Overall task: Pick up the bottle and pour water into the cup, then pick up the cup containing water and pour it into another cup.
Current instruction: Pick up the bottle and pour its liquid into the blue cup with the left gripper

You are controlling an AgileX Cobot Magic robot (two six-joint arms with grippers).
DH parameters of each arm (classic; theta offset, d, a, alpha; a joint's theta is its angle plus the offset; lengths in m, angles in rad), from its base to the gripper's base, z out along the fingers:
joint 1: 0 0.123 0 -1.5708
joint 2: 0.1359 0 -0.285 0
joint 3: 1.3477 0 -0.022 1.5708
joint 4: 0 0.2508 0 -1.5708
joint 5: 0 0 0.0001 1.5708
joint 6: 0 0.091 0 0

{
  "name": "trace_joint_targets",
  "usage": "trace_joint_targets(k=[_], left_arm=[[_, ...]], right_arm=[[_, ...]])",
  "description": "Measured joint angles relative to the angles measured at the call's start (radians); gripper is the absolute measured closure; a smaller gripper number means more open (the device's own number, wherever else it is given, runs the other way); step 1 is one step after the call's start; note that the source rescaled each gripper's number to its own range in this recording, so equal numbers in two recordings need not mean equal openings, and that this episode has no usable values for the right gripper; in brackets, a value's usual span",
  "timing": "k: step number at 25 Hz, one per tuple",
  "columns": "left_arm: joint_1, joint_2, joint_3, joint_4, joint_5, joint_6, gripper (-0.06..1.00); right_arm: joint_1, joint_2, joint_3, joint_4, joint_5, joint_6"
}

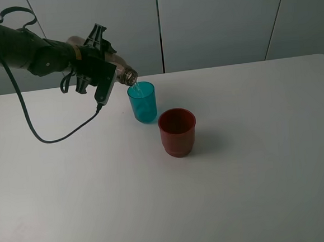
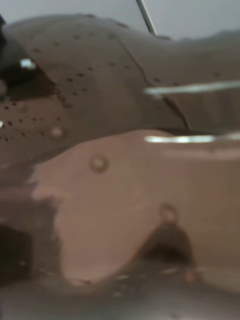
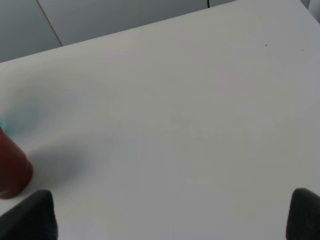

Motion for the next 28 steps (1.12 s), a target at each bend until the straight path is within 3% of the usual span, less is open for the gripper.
trace_joint_targets(k=[28], left_arm=[[0.020,0.000,-0.002,0.002,-0.087,0.025,0.94]], right_arm=[[0.000,0.000,0.000,0.000,0.000,0.000]])
